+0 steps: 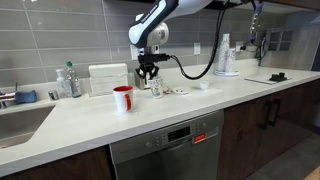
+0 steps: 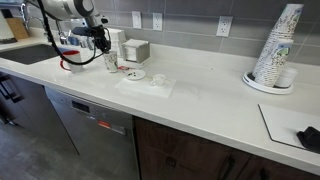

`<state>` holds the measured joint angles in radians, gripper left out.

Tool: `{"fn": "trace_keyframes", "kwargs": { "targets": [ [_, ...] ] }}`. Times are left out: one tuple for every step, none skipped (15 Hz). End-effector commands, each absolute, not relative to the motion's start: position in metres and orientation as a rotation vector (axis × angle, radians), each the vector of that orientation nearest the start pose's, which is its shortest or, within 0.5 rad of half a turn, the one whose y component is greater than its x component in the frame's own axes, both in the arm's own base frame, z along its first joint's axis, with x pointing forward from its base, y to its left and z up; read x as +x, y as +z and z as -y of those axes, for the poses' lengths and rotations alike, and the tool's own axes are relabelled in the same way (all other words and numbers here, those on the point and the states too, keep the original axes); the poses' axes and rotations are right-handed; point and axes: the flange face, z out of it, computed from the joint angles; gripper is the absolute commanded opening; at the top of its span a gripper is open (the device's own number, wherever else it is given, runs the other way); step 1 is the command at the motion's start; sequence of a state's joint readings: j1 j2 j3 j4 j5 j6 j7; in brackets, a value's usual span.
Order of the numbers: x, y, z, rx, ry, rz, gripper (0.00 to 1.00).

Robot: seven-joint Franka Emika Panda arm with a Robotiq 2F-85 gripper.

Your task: Pick up the styrofoam cup in front of the paper towel metal rack and put it in the white and red mug cup on the table

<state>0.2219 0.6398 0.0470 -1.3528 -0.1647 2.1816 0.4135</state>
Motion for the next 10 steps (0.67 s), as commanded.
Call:
{"fn": "trace_keyframes", "kwargs": {
  "targets": [
    [0.721,0.372,-0.185,-3.200,-0.260,-0.145,0.01],
    [0.719,0.376,-0.185,-3.206,-0.253,-0.157,0.00],
    [0.716,0.385,-0.185,-3.211,-0.257,-0.171,0.00],
    [0.714,0.393,-0.185,-3.213,-0.262,-0.178,0.00],
    [0.709,0.405,-0.187,-3.204,-0.260,-0.170,0.01],
    [0.706,0.414,-0.189,-3.199,-0.261,-0.169,0.01],
    [0.697,0.430,-0.193,-3.186,-0.268,-0.157,0.01],
    [0.693,0.440,-0.196,-3.181,-0.273,-0.150,0.01],
    [0.681,0.455,-0.204,-3.168,-0.263,-0.128,0.01],
    [0.674,0.465,-0.210,-3.160,-0.256,-0.115,0.01]
  ]
}}
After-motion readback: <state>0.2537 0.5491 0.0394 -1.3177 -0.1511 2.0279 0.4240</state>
